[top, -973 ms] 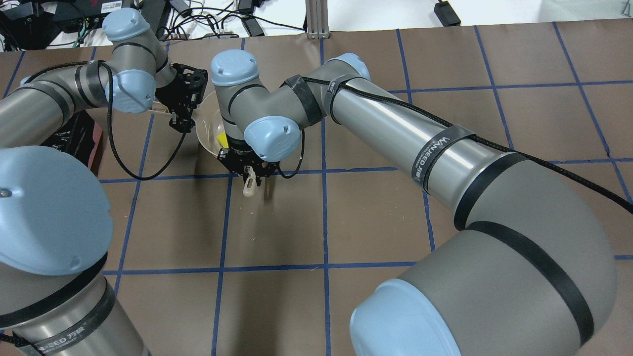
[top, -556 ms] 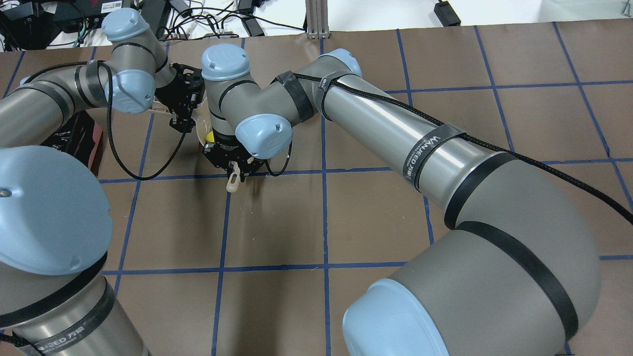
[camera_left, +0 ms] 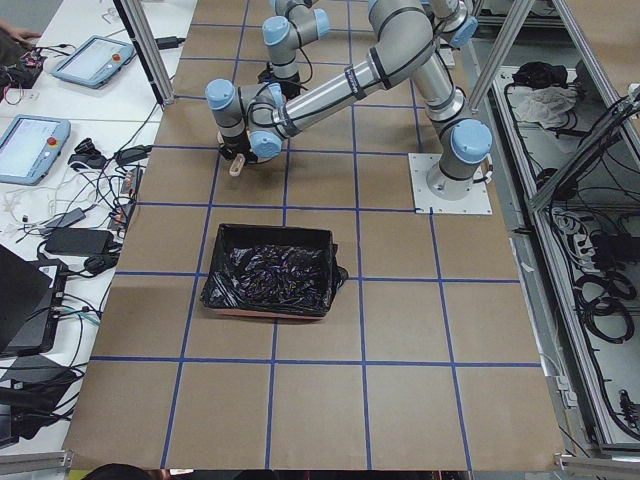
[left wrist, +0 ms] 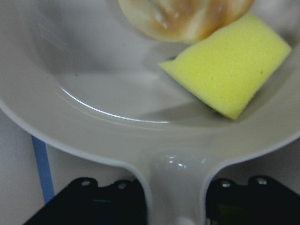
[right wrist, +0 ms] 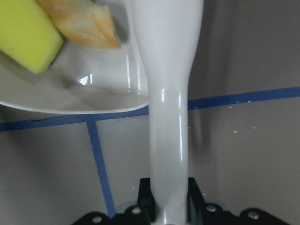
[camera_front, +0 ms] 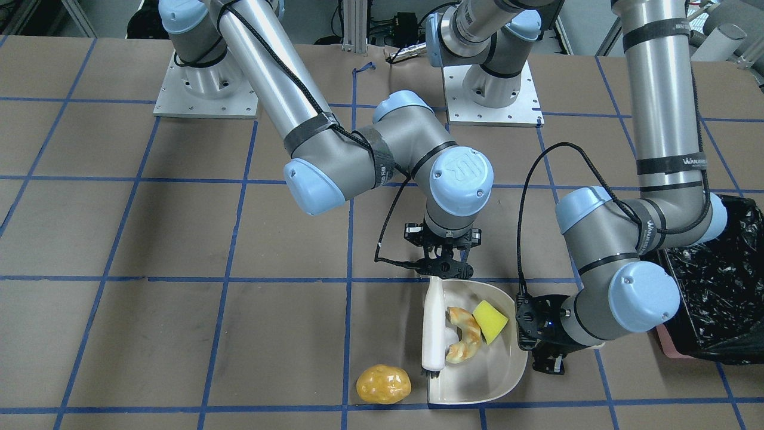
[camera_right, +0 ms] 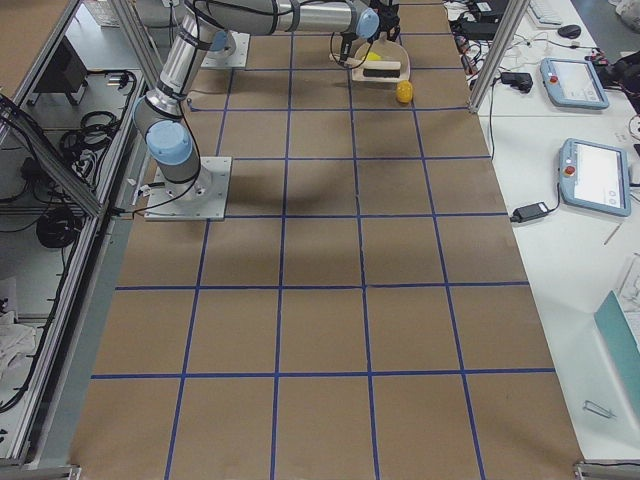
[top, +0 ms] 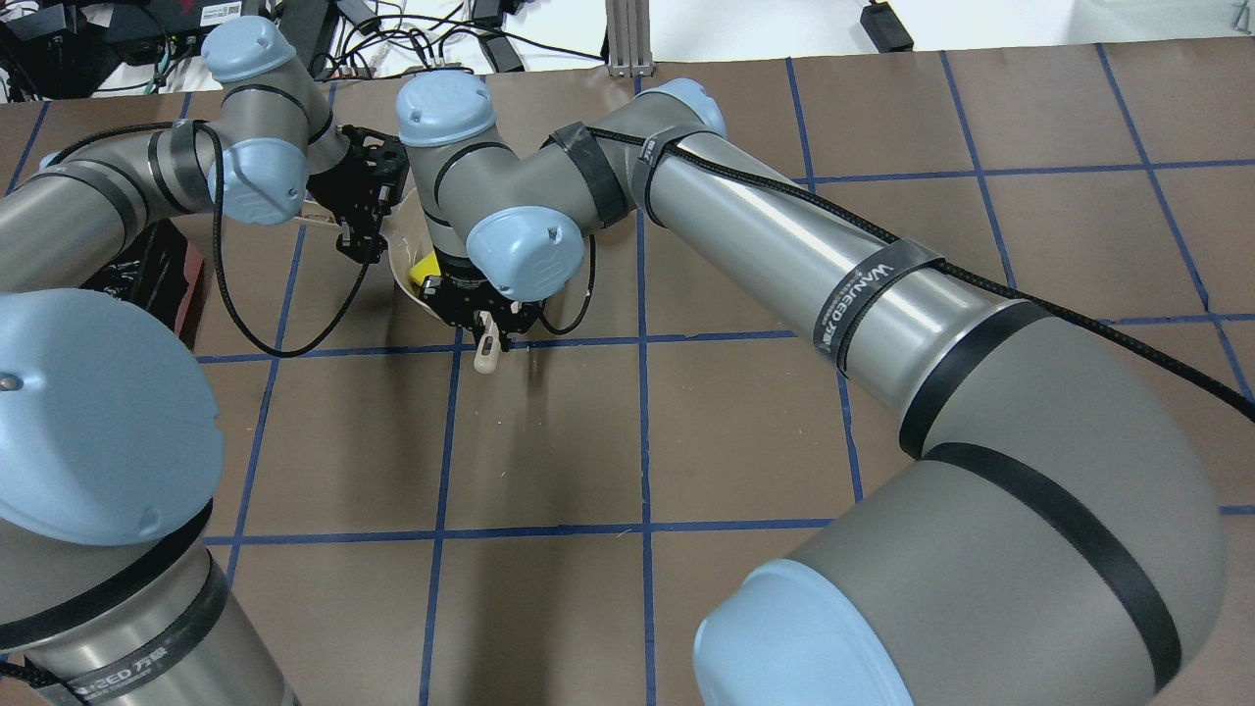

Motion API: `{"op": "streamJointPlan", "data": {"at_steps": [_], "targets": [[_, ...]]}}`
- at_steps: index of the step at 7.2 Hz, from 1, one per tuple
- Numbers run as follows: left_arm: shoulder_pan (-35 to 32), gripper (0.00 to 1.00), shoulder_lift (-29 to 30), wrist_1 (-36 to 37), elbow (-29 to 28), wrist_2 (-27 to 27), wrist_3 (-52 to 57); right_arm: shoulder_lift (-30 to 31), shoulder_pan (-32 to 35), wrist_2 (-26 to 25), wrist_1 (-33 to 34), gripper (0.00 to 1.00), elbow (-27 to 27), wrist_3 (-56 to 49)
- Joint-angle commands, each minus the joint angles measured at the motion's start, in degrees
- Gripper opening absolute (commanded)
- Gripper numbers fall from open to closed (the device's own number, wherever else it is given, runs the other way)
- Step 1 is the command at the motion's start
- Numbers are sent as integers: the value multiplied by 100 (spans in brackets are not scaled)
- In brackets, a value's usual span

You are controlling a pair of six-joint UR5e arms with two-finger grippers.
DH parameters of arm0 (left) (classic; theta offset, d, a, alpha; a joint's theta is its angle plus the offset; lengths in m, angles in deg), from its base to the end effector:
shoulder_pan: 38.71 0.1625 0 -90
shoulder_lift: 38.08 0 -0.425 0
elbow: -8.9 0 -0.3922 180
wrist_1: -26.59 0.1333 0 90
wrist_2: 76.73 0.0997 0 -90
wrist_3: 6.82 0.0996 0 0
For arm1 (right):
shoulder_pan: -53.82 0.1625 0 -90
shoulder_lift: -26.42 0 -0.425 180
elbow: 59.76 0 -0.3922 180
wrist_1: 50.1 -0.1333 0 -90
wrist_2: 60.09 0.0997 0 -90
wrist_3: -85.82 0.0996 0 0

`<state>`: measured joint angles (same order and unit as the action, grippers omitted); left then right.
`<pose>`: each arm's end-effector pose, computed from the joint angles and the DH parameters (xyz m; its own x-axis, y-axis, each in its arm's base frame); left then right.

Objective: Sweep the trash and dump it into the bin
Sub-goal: 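Lift the brush with the right gripper and move it toward the bread roll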

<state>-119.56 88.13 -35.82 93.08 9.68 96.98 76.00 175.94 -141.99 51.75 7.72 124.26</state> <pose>-0.0290 -0.6976 0.2029 0.0807 0.9962 0.0325 0.9943 -0.0782 -0.0724 0.5169 -0.5463 0.2569 -0.9916 0.1212 -0.0442 0.1121 0.9791 0.1697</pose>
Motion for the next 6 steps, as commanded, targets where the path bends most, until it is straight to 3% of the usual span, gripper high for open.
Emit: {"op": "streamJointPlan", "data": {"at_steps": [1,3,6], "targets": [[0,0,0,1,-7,-2,-1,314,-232,-413,-646,0,11,-432],[0,0,0,1,1,-2,-1,630,-758,-678,-1253,0,11,-1222],[0,0,0,-8,-7,-2,-1,790,-1514,-845,-1291,0,-15,-2747]]}}
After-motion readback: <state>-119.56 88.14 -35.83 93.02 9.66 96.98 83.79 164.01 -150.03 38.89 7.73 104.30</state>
